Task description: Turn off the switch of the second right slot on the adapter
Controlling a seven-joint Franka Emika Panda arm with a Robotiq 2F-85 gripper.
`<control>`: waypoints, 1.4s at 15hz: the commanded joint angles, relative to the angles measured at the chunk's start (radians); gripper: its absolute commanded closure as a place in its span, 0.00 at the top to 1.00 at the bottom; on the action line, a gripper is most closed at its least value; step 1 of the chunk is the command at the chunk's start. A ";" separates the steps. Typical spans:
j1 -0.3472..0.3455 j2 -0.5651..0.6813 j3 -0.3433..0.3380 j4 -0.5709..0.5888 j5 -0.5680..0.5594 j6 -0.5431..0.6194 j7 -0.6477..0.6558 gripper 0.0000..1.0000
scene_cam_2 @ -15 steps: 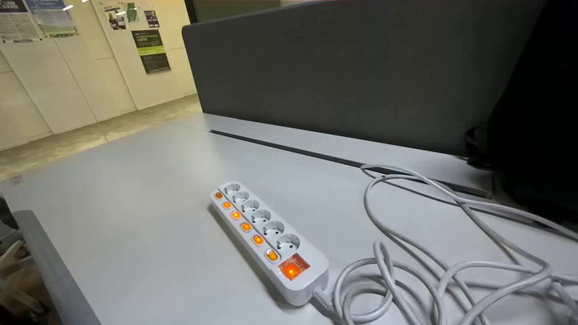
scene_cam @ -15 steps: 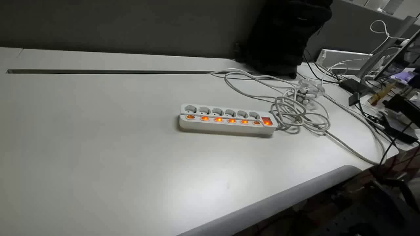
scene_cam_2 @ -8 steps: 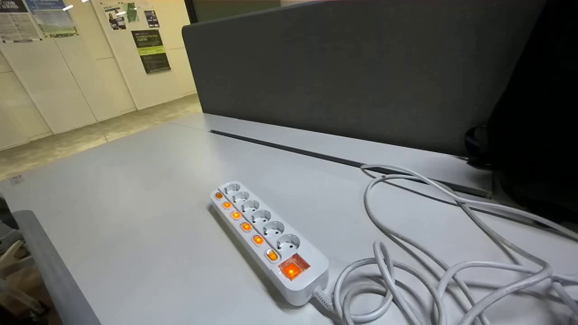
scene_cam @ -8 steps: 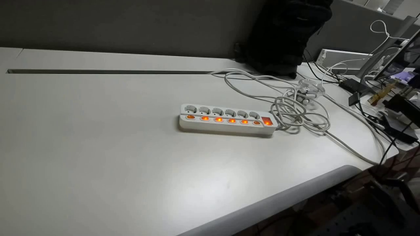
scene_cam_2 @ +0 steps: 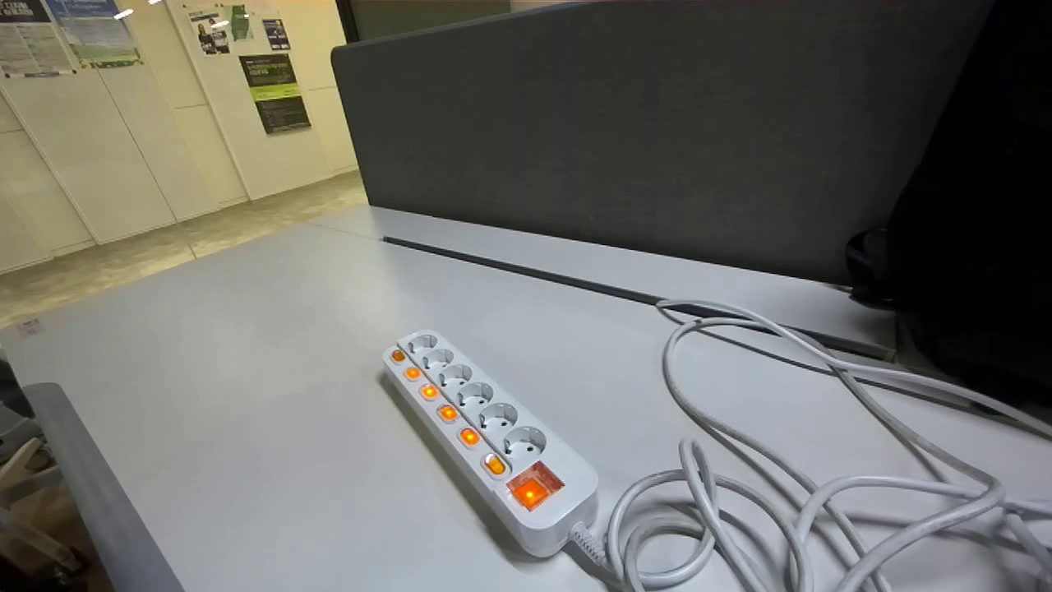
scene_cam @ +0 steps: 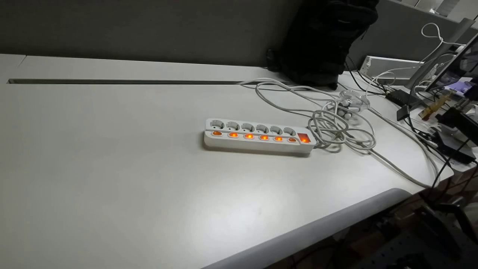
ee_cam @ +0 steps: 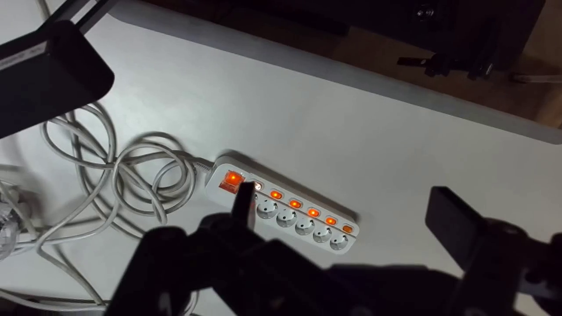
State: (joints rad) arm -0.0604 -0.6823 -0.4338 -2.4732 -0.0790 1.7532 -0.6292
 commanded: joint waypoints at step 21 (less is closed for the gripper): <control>0.056 0.715 0.265 -0.166 0.289 0.944 0.248 1.00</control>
State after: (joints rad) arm 0.0073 -0.0770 -0.2202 -2.7019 0.2137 2.6765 -0.4632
